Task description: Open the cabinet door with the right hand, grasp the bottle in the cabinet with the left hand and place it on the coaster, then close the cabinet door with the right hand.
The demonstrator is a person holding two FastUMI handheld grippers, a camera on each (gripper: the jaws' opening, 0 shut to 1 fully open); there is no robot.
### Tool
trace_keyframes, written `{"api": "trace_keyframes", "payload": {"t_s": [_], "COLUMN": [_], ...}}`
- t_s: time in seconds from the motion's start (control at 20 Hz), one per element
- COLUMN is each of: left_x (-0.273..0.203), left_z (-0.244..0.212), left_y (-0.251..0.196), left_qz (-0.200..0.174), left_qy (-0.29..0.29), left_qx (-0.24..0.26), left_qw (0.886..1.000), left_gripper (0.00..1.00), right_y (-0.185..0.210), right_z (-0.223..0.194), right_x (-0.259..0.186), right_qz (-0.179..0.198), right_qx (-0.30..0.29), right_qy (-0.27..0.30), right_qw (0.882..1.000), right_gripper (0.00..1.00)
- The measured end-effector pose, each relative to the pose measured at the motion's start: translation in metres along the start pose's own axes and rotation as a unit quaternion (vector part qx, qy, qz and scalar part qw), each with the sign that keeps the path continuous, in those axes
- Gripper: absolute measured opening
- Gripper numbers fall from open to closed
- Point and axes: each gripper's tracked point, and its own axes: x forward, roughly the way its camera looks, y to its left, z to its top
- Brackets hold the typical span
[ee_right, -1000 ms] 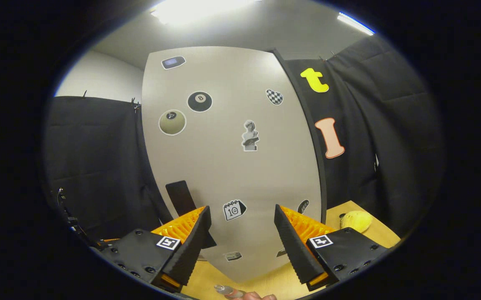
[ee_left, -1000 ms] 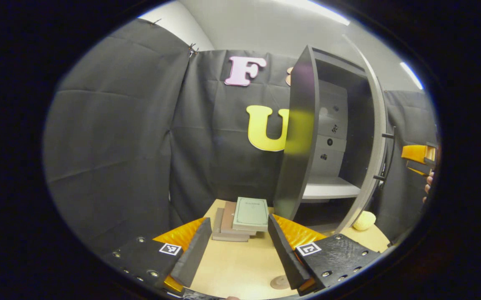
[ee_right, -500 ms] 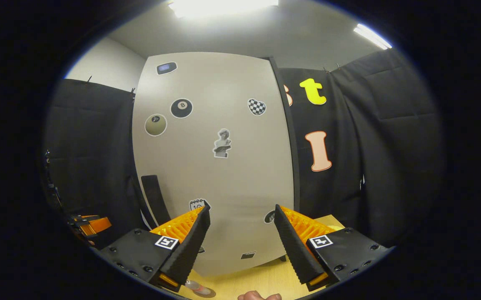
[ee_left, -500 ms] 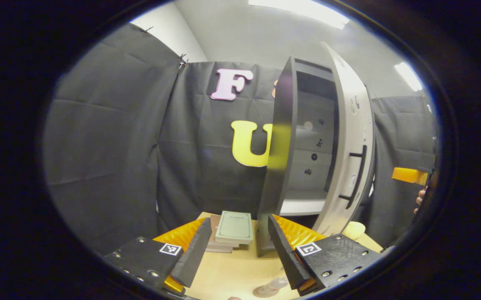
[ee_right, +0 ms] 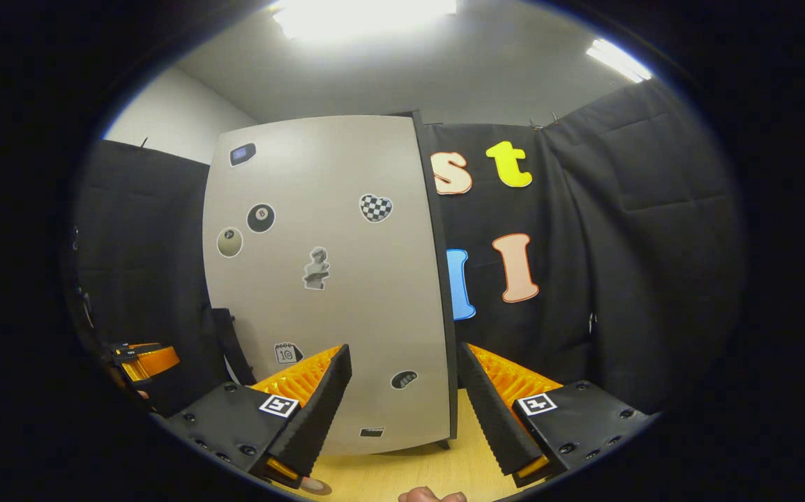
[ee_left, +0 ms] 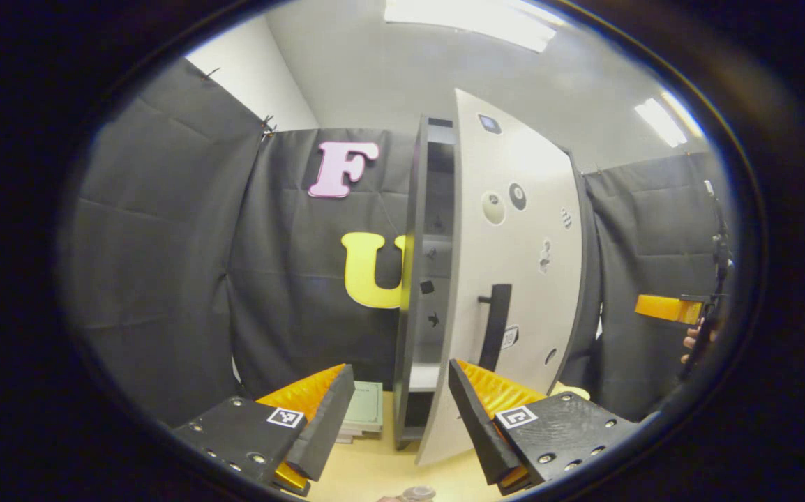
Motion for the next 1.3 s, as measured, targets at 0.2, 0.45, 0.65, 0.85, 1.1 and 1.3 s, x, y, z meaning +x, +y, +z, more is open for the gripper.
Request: {"api": "trace_keyframes", "payload": {"t_s": [0.2, 0.45, 0.65, 0.85, 1.1, 1.3], "left_x": [-0.010, -0.030, -0.048, -0.062, -0.065, -0.057], "left_z": [0.004, 0.010, 0.007, -0.001, -0.006, -0.010], "left_y": [-0.023, -0.031, -0.044, -0.042, -0.024, -0.008], "left_qz": [0.016, 0.057, 0.049, 0.036, 0.045, 0.065], "left_qy": [-0.001, -0.007, -0.008, -0.004, 0.000, -0.003], "left_qx": [-0.026, -0.003, -0.008, -0.012, 0.014, -0.006], "left_qw": [1.000, 0.998, 0.999, 0.999, 0.999, 0.998], "left_gripper": [0.82, 0.82, 0.82, 0.82, 0.82, 0.82], "right_y": [-0.033, -0.073, -0.093, -0.095, -0.081, -0.063], "right_z": [-0.004, -0.015, -0.026, -0.037, -0.047, -0.057], "right_x": [-0.004, -0.013, -0.021, -0.029, -0.019, -0.014], "right_qz": [0.001, 0.000, -0.008, -0.008, 0.001, 0.016], "right_qx": [-0.002, 0.021, 0.029, 0.035, 0.025, 0.013], "right_qy": [0.010, 0.018, 0.027, 0.038, 0.055, 0.072], "right_qw": [1.000, 1.000, 0.999, 0.999, 0.998, 0.997], "right_gripper": [0.98, 0.98, 0.98, 0.98, 0.98, 0.98]}}
